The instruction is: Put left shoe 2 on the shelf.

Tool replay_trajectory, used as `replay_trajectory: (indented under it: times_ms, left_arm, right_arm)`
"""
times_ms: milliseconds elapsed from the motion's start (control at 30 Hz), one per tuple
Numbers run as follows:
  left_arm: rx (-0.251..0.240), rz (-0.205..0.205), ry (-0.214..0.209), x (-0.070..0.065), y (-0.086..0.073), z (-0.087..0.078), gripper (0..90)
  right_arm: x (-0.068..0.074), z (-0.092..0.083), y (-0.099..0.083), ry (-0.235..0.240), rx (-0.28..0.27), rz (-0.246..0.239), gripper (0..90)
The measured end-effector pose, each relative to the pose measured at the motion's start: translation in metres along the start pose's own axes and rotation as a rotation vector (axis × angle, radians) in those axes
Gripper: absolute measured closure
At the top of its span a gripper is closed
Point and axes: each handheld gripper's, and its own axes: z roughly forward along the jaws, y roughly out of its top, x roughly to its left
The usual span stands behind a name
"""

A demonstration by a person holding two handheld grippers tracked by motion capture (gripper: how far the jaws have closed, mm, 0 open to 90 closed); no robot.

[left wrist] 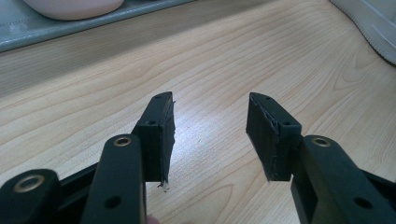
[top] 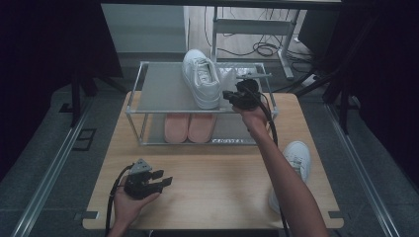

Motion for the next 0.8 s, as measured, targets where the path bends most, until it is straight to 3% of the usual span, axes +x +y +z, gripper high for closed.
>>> replay_trajectory:
  times_ms: [533,800]
  left_arm:
    - [-0.002,0.0,0.001,0.001,0.0,-0.002,52.5]
    - [-0.002,0.002,0.001,0.001,0.0,-0.002,52.5]
  right_arm:
    - [0.009,0.009,0.0,0.004,0.002,0.007,89.6]
    - [0.023,0.015,0.002,0.043,0.003,0.004,89.6]
